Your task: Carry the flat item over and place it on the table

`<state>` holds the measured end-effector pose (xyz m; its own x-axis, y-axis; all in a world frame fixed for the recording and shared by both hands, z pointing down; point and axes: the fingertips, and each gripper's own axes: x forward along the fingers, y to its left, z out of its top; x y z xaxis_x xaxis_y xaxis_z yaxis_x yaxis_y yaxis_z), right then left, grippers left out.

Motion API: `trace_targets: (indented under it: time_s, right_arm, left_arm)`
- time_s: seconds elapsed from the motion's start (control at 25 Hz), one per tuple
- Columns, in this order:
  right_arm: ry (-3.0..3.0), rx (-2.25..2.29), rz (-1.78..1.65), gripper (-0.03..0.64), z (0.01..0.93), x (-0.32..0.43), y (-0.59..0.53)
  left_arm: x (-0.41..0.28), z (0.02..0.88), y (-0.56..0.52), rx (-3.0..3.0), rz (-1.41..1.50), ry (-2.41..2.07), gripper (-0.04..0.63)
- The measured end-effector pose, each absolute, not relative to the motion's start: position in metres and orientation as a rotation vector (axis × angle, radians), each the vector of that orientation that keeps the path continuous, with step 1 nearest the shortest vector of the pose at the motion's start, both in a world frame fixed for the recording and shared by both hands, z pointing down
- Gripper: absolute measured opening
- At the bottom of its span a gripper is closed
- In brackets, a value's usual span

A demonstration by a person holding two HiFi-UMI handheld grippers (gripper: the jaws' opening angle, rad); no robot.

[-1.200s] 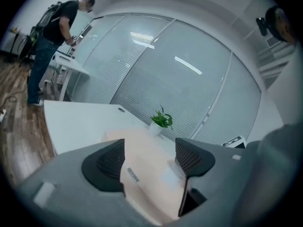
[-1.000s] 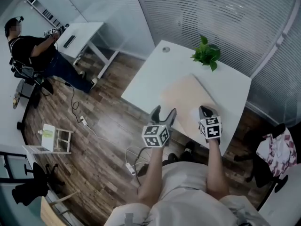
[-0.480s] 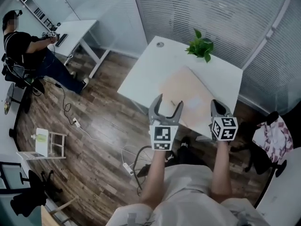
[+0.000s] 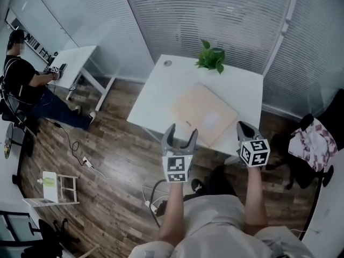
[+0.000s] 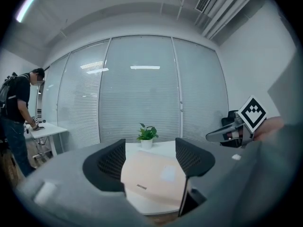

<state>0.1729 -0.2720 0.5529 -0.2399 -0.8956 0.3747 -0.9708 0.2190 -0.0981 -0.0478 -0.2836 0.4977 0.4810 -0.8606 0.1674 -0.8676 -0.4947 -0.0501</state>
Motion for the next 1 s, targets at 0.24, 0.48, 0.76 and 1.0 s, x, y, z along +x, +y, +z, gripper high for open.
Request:
trace_targets:
  time_s: [0.24,0.48,0.76,1.0]
  right_arm:
    - [-2.26,1.767,0.447,0.002,0.553,0.179,-0.267]
    - [-2.235,1.742,0.467,0.002,0.563,0.178,-0.263]
    - [-2.246,1.733,0.48,0.002,0.564,0.177,-0.257]
    - [-2.255,1.729,0.48,0.002,0.563,0.179,-0.256]
  left_arm:
    - [-0.052,0.501,-0.286,2.655,0.306,-1.576,0.279]
    - [-0.067,0.508,-0.289,2.582,0.274,-1.677,0.06]
    - [-0.057,0.514,-0.29,2.581,0.256,-1.603,0.008]
    - [-0.054,0.527,-0.291,2.569,0.298,-1.541,0.008]
